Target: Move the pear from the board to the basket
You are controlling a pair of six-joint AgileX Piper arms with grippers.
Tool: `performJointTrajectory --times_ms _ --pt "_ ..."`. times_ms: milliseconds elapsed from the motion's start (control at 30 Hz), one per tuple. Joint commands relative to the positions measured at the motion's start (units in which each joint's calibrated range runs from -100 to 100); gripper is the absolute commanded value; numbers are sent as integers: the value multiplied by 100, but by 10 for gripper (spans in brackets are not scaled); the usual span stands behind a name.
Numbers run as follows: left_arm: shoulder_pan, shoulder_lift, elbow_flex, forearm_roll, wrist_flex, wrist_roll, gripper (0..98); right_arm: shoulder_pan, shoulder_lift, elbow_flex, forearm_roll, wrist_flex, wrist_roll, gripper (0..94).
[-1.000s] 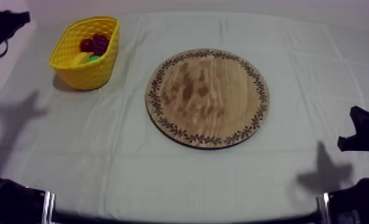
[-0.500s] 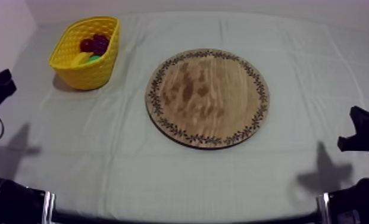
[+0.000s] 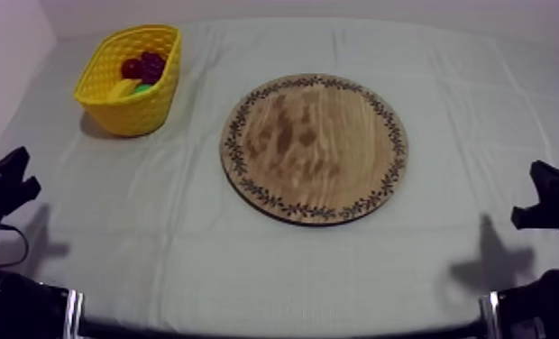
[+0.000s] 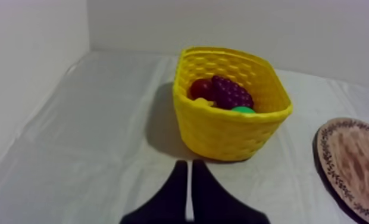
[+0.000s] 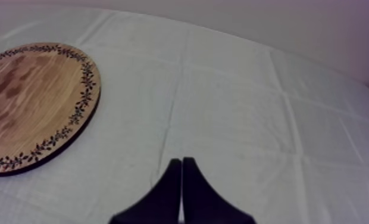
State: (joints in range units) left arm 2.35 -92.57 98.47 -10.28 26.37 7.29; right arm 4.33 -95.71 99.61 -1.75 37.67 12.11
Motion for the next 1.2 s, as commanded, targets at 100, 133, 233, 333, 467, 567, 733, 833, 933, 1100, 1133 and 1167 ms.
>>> performJointTrajectory --times_ms 100,133,233,333,467,567,733,833,933,1100,1133,1167 --pt "-70 -430 105 509 392 -534 0 -4 -5 5 2 -1 -2 3" --pt "-75 -500 103 552 495 -569 0 -4 -5 5 2 -1 -2 3" --pt "-84 -643 92 684 719 -685 0 -4 -5 5 2 -1 -2 3" --pt "-99 -692 88 746 798 -792 0 -4 -5 5 2 -1 -2 3" --pt "-114 -711 81 755 836 -927 0 0 -5 5 2 -1 -2 3" --pt "-160 -715 77 753 849 -961 0 2 -5 5 2 -1 -2 3" --pt "-201 -717 75 761 854 -945 0 3 -5 5 2 -1 -2 3" --pt "-206 -717 75 771 855 -978 0 4 -5 5 2 -1 -2 3" --pt "-208 -717 75 774 855 -999 0 4 -5 5 2 -1 -2 3" --pt "-227 -717 75 776 855 -1076 0 4 -5 5 2 -1 -2 3" --pt "-232 -717 75 776 855 -1090 0 4 -5 5 2 -1 -2 3" --pt "-236 -717 75 776 856 -1105 0 4 -5 5 2 -1 -2 3"
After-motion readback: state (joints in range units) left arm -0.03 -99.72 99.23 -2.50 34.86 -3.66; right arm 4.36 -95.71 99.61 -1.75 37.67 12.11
